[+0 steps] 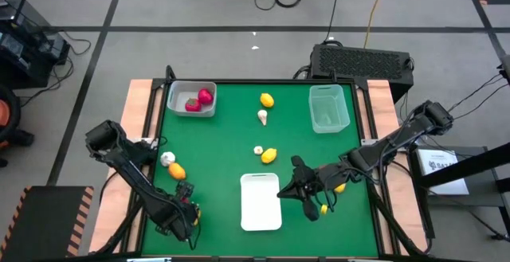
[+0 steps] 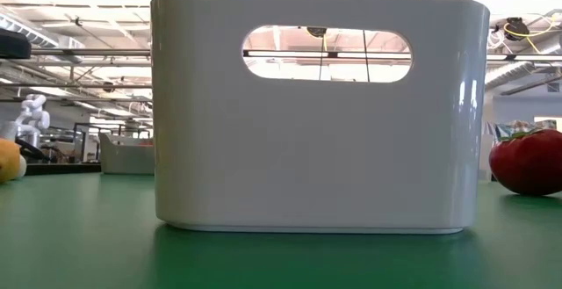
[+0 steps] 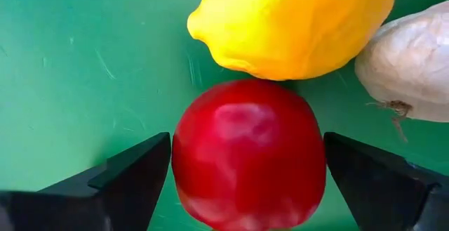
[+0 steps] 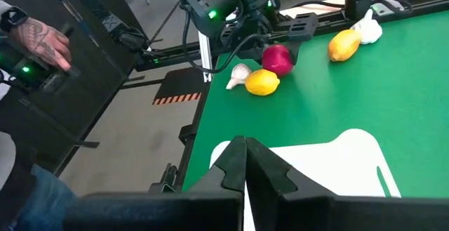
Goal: Sort produce into baskets
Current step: Put the left tomato into the gray bin
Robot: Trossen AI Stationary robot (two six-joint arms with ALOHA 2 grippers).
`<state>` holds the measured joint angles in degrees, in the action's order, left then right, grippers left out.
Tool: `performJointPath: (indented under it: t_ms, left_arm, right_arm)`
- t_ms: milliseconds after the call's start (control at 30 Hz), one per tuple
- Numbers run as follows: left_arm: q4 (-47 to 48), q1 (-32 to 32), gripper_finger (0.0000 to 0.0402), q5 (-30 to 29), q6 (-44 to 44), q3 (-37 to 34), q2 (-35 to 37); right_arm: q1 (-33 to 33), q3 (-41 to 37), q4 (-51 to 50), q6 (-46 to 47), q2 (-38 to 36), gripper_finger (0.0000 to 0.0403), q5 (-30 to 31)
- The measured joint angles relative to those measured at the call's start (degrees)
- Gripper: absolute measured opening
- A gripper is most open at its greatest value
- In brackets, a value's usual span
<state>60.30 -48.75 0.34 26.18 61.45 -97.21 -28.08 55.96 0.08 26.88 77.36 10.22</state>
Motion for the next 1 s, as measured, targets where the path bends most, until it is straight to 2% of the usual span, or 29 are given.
performJointPath:
  t_ms: [267, 400, 500, 600, 733, 1000]
  left_arm:
    - [0.21, 0.04, 0.0288, -0.03, 0.47, 0.0, 0.02]
    - [3.51, 0.83, 0.0279, 2.6, 0.5, 1.62, 0.09]
    - [9.78, 1.96, 0.0285, 2.57, 0.45, 4.31, 1.22]
    - [15.25, 3.7, 0.0286, -0.29, 0.43, 6.98, 4.03]
    - [21.15, 7.57, 0.0286, -6.92, 2.09, 9.31, 9.76]
    - [24.01, 24.07, 0.0287, -19.34, 8.04, 10.48, 26.04]
  right_arm:
    - [0.73, 0.0, -0.16, -0.12, 0.0, 0.0, 0.07]
    - [0.73, 0.0, -0.18, -0.76, 0.0, 0.0, 0.04]
    - [0.86, 0.0, -0.2, -1.06, 0.0, 0.0, 0.04]
    - [1.39, 0.0, -0.2, -1.23, 0.0, 0.0, -0.11]
    - [2.54, 0.0, -0.18, -1.45, 0.0, 0.0, -0.09]
    - [4.81, 0.0, 0.15, -2.06, 0.0, 0.0, -0.06]
